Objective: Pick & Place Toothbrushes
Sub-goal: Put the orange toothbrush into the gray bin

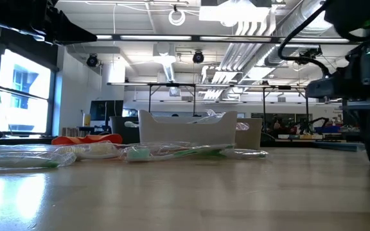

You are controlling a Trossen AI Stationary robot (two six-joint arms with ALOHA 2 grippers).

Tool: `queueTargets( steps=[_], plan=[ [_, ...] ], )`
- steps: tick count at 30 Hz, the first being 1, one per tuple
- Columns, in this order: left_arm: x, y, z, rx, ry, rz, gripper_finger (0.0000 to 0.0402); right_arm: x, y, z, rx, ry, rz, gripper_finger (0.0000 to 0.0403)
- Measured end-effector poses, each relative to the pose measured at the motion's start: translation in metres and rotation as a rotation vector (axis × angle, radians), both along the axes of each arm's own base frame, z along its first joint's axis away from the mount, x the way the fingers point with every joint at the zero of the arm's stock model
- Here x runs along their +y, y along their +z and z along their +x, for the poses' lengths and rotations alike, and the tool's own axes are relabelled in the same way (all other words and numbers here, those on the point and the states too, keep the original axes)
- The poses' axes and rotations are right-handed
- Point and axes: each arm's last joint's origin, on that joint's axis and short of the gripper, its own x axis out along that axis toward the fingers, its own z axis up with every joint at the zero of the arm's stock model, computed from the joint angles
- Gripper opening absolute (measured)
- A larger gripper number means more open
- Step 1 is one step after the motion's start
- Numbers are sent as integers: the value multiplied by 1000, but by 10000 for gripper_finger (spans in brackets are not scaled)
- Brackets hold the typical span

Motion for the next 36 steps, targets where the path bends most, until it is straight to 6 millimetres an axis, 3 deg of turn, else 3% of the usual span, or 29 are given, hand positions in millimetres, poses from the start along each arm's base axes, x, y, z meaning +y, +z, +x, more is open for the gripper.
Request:
queueTargets(
  steps=[6,18,36],
  plan=[
    [0,0,0,0,0,0,23,-4,15,-2,-83,2,-6,10],
    [0,0,0,0,1,0,23,-18,51,-7,-297,6,-102,8],
    [0,0,0,0,0,0,23,-66,93,-2,-509,88,-299,8]
  ],
)
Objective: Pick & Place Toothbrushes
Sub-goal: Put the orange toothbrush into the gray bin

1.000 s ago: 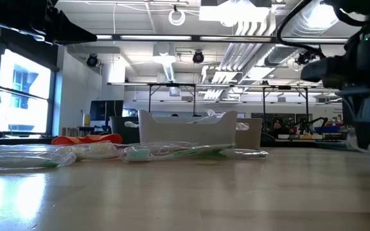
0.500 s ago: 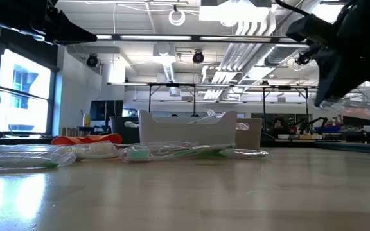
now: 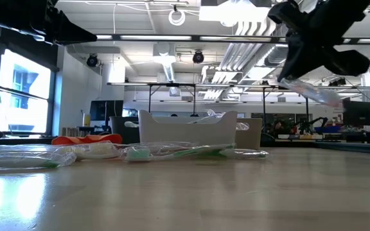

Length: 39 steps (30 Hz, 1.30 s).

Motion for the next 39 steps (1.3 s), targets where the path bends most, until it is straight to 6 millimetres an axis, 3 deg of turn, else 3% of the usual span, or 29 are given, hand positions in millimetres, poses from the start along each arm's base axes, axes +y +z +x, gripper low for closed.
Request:
queueTargets(
  steps=[12,22,39],
  plan=[
    [0,0,0,0,0,0,23,-38,15,24,-112,77,-176,8],
    [0,0,0,0,0,0,23,-79,27,32,-145,83,-349,8],
    [0,0,0,1,0,0,23,-161,41,19,-157,-28,-523,8]
  ],
)
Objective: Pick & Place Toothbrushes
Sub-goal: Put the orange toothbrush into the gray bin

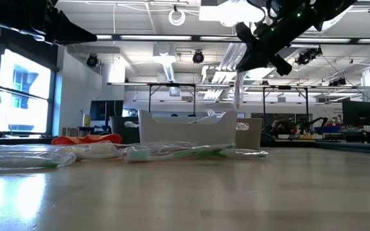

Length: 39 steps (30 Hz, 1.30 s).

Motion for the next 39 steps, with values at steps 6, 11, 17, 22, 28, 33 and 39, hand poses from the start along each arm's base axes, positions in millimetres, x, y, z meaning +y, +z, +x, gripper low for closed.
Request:
queueTargets(
  steps=[6,11,17,22,28,33,39],
  plan=[
    [0,0,0,0,0,0,23,-25,9,-10,-35,-81,-89,8],
    [0,0,0,0,0,0,23,-43,12,-21,-21,-157,-143,8],
    [0,0,0,0,0,0,23,-56,11,-32,29,-220,-175,8],
    [0,0,0,0,0,0,23,-60,6,-37,109,-220,-163,9],
    [0,1,0,1,-1,28,23,-61,-2,-35,175,-220,-146,9],
    [0,3,0,-18,-1,34,23,-69,-14,-26,210,-208,-145,9],
    [0,3,0,-6,-1,64,23,-76,-36,-14,256,-165,-98,9]
  ],
)
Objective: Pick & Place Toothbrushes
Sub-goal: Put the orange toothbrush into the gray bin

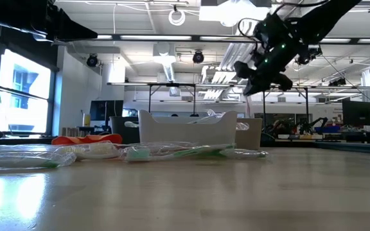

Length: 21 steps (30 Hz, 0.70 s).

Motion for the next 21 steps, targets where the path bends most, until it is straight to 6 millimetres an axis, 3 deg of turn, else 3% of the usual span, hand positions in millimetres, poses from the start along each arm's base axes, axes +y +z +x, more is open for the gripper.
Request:
queueTargets(
  steps=[11,21],
  plan=[
    [0,0,0,0,0,2,23,-10,-36,14,79,26,79,9],
    [0,0,0,0,0,2,23,-12,-41,16,90,28,88,37]
  ],
)
